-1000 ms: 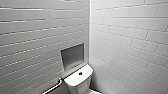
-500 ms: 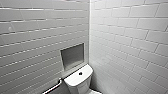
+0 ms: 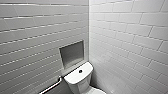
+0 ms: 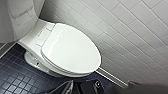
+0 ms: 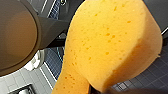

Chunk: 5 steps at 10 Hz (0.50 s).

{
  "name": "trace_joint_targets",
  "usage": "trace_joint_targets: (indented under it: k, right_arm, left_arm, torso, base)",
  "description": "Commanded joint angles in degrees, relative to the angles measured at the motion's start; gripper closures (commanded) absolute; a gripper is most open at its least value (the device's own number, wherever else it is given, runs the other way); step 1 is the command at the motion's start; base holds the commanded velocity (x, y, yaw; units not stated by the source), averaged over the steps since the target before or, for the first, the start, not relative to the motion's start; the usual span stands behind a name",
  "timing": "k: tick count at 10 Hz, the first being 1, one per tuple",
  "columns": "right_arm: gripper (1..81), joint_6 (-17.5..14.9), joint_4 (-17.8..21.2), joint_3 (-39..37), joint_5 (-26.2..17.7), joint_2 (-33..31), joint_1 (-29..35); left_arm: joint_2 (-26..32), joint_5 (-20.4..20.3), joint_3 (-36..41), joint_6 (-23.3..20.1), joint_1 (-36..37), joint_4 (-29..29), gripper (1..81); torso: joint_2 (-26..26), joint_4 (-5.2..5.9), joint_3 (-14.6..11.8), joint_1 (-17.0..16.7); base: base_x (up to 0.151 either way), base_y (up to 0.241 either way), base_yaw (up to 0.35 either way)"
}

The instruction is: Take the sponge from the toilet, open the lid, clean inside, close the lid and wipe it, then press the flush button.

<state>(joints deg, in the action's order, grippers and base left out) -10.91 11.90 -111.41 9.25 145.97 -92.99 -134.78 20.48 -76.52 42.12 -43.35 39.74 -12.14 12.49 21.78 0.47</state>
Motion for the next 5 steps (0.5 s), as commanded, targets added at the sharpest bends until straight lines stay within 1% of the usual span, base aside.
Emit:
trace_joint_targets:
  k: [1, 3, 5]
  right_arm:
    - [81.1, 0.01, 0.58, 1.65, -3.89, -1.36, 0.92]
    - [81.1, 0.01, 0.58, 1.82, -3.89, -1.36, 1.00]
    - [81.1, 0.01, 0.58, 1.82, -3.89, -1.36, 1.00]
  left_arm:
    - [1.27, 4.74, 5.16, 0.33, 17.79, -9.23, 1.0]
    - [0.03, 7.29, 3.92, 0.33, 24.40, -13.11, 1.0]
    - [-3.22, 7.56, -1.87, 0.33, 27.74, -16.45, 1.0]
  torso:
    - [0.00, 0.00, 1.81, 0.00]
    - [0.02, 0.00, 3.62, 0.02]
    - [0.07, 0.00, 5.55, 0.06]
  base:
    - [0.000, 0.000, 0.000]
    - [0.000, 0.000, 0.000]
    - [0.000, 0.000, 0.000]
